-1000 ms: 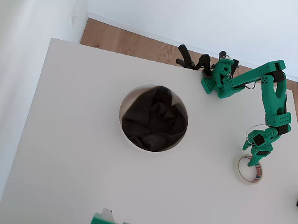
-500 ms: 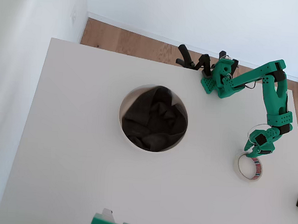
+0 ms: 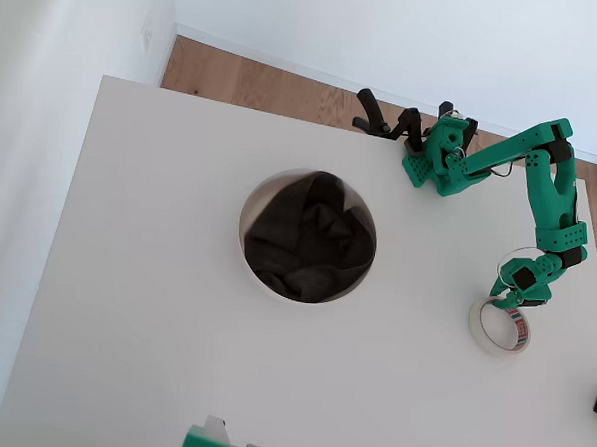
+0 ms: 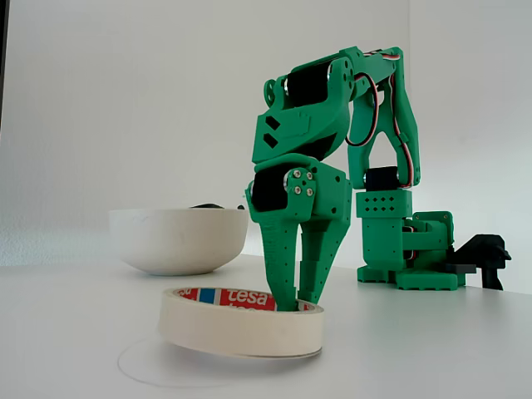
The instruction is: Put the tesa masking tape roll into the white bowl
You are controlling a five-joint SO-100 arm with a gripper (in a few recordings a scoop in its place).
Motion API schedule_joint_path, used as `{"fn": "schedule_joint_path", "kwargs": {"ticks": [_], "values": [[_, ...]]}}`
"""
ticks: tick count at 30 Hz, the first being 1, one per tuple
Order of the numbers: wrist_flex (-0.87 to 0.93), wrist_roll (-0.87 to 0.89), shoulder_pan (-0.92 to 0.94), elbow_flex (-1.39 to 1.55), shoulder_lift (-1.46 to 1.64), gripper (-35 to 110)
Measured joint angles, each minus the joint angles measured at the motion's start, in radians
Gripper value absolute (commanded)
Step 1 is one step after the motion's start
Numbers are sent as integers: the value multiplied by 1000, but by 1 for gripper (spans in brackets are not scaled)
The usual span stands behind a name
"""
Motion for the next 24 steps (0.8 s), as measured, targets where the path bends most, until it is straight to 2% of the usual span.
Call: {"fn": "schedule_joint_path", "kwargs": {"ticks": [4, 16, 24], "values": [[75, -29, 40, -46, 6, -8], [482, -117, 123, -499, 244, -8], [623, -224, 413, -650, 445, -8]]}}
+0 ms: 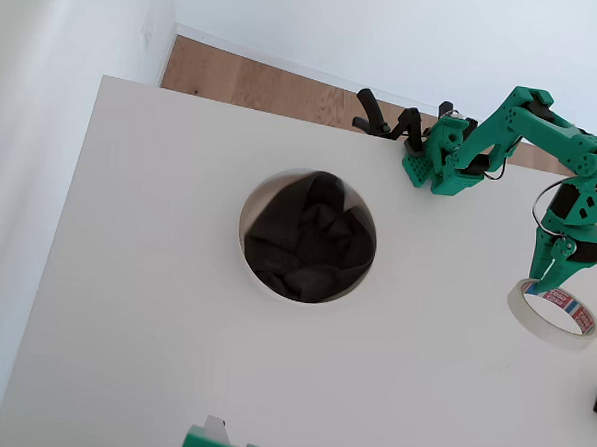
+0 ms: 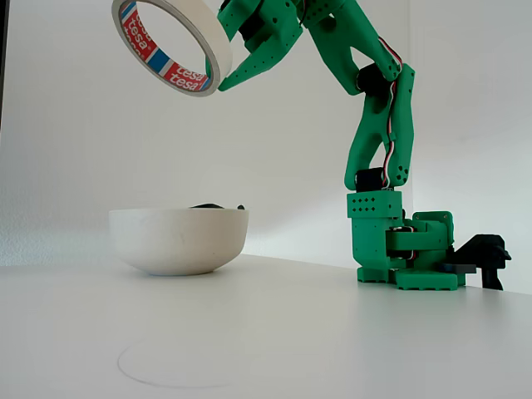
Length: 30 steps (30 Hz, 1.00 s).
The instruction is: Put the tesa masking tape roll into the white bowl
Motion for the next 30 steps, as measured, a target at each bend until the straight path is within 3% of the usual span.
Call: {"fn": "schedule_joint_path", "kwargs": {"ticks": [10, 15, 24, 30], "values": [[-17, -121, 555, -2, 29, -8], [-64, -143, 795, -3, -101, -8], [-227, -186, 1029, -2, -416, -8], [-308, -207, 1085, -2, -574, -8]]}}
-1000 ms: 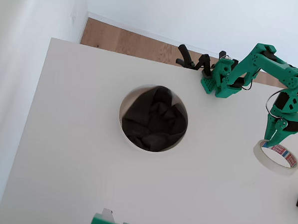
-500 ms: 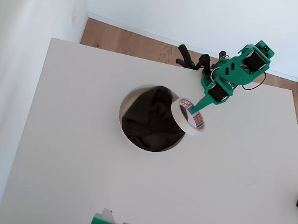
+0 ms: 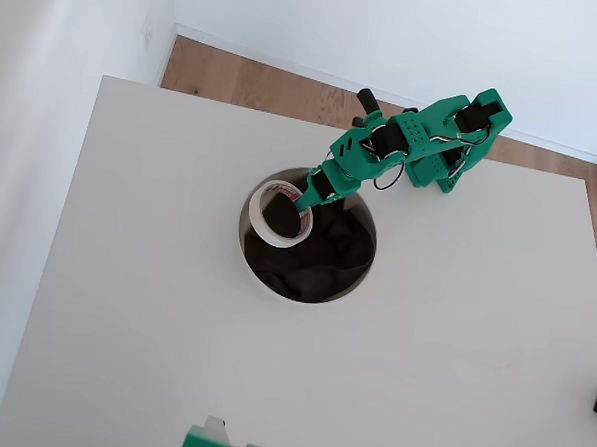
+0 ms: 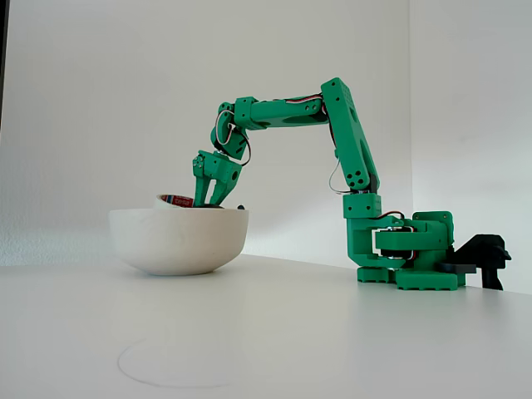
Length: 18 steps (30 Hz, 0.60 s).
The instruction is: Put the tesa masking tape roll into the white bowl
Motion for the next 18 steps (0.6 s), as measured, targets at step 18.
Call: {"fn": "schedule_joint_path", "kwargs": {"ticks": [18], "values": [[-77, 26, 2, 0, -57, 7]]}}
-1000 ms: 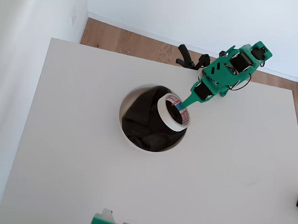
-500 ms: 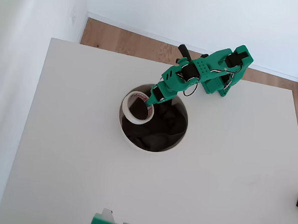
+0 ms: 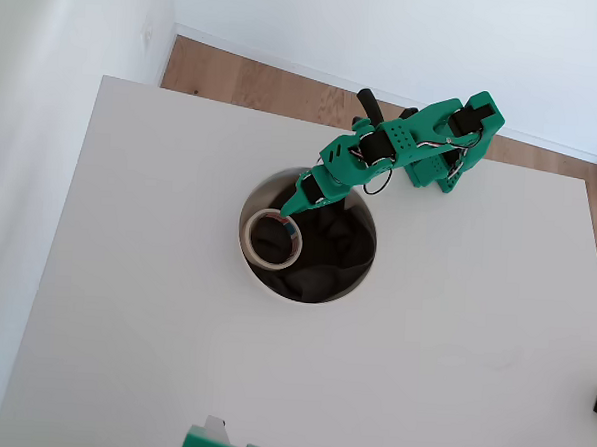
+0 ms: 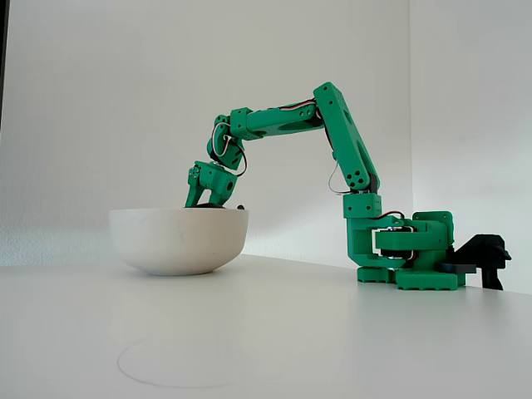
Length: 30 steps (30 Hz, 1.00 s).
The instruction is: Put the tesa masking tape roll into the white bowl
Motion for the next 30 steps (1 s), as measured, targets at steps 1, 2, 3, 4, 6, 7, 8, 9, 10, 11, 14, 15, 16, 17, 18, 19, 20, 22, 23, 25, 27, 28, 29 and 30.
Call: {"fn": "schedule_joint_path", "kwargs": {"ticks": [1, 2, 3, 4, 6, 7, 8, 9, 10, 11, 14, 15, 16, 17, 18, 19, 20, 22, 23, 25, 27, 28, 29, 30], "values": [[0, 0, 0, 0, 0, -4], [0, 0, -2, 0, 0, -8], [0, 0, -3, 0, 0, -8], [0, 0, -5, 0, 0, -8], [0, 0, -9, 0, 0, -8], [0, 0, -11, 0, 0, -8], [0, 0, -14, 0, 0, -8], [0, 0, -17, 0, 0, -8], [0, 0, -17, 0, 0, -8], [0, 0, -18, 0, 0, -8], [18, 15, -21, -28, 0, -8], [41, 17, -25, -57, 0, -8], [67, 25, -32, -97, 0, -8], [98, 31, -38, -140, 0, -8], [123, 40, -46, -186, 0, -8], [146, 44, -49, -230, 0, -8], [166, 49, -54, -276, 0, -8], [213, 52, -64, -362, 0, -8], [238, 52, -77, -394, 5, -8], [268, 52, -107, -422, 20, -8], [299, 52, -152, -433, 49, -8], [316, 52, -179, -436, 71, -8], [333, 57, -206, -436, 94, -8], [350, 61, -235, -436, 120, -8]]}}
